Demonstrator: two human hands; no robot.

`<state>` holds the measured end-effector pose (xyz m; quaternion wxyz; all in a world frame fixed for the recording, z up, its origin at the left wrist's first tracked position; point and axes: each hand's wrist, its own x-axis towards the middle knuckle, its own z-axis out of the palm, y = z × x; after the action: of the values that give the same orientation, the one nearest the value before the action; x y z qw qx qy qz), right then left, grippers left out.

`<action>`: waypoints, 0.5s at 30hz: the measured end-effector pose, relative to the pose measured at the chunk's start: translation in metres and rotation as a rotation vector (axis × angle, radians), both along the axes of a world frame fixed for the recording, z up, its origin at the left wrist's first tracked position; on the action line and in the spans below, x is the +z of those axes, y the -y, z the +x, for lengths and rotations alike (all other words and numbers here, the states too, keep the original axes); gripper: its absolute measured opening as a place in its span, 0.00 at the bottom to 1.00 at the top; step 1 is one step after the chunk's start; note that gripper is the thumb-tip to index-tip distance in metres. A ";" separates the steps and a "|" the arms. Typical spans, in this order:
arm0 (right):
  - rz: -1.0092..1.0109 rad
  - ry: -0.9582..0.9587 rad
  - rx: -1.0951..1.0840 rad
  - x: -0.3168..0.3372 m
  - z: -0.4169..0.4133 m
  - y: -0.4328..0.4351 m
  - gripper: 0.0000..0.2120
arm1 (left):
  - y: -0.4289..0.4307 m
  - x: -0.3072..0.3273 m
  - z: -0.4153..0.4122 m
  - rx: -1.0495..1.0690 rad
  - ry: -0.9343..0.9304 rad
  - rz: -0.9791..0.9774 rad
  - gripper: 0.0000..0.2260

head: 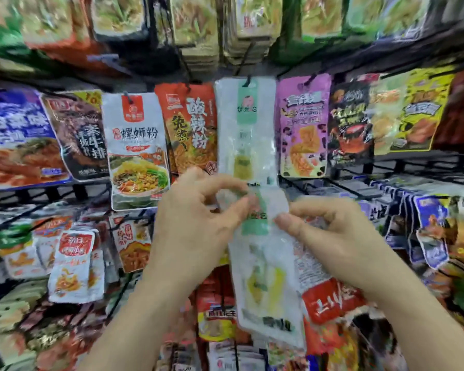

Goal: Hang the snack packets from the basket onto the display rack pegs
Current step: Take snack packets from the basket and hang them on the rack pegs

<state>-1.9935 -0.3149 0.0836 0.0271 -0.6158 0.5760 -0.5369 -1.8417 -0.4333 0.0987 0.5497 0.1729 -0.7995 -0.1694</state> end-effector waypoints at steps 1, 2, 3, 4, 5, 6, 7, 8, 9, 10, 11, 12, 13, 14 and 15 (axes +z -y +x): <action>-0.015 0.043 0.041 0.008 -0.004 0.003 0.13 | 0.002 0.009 -0.005 -0.022 -0.044 0.028 0.08; -0.040 0.065 0.064 0.016 -0.009 0.006 0.13 | 0.003 0.018 -0.010 -0.057 -0.096 0.078 0.08; -0.065 0.077 0.082 0.024 -0.012 0.009 0.13 | 0.002 0.028 -0.015 -0.094 -0.142 0.139 0.07; -0.099 0.066 0.086 0.033 -0.016 0.013 0.14 | 0.002 0.038 -0.020 -0.159 -0.179 0.217 0.05; -0.117 0.058 0.092 0.041 -0.020 0.018 0.15 | 0.004 0.048 -0.026 -0.236 -0.205 0.300 0.05; -0.129 0.049 0.096 0.049 -0.024 0.022 0.16 | 0.004 0.057 -0.031 -0.305 -0.228 0.373 0.06; -0.136 0.052 0.103 0.055 -0.028 0.028 0.16 | 0.006 0.066 -0.037 -0.355 -0.258 0.429 0.07; -0.145 0.073 0.107 0.062 -0.031 0.034 0.15 | 0.010 0.074 -0.043 -0.388 -0.292 0.472 0.08; -0.152 0.111 0.108 0.069 -0.034 0.039 0.14 | 0.015 0.081 -0.048 -0.412 -0.329 0.504 0.08; -0.158 0.155 0.105 0.074 -0.037 0.044 0.13 | 0.019 0.087 -0.053 -0.420 -0.363 0.522 0.08; -0.163 0.187 0.095 0.080 -0.040 0.049 0.12 | 0.024 0.091 -0.058 -0.413 -0.387 0.524 0.08; -0.172 0.201 0.074 0.086 -0.043 0.055 0.13 | 0.027 0.094 -0.063 -0.398 -0.402 0.515 0.07; -0.177 0.204 0.055 0.091 -0.046 0.059 0.13 | 0.031 0.096 -0.067 -0.380 -0.412 0.506 0.07; -0.181 0.206 0.039 0.096 -0.048 0.064 0.14 | 0.033 0.099 -0.071 -0.364 -0.418 0.496 0.06; -0.184 0.209 0.031 0.099 -0.050 0.069 0.15 | 0.035 0.101 -0.074 -0.347 -0.418 0.487 0.06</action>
<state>-2.0437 -0.3839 0.1829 0.0386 -0.5652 0.5086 -0.6483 -1.9156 -0.4683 0.1997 0.6072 0.1220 -0.6235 -0.4772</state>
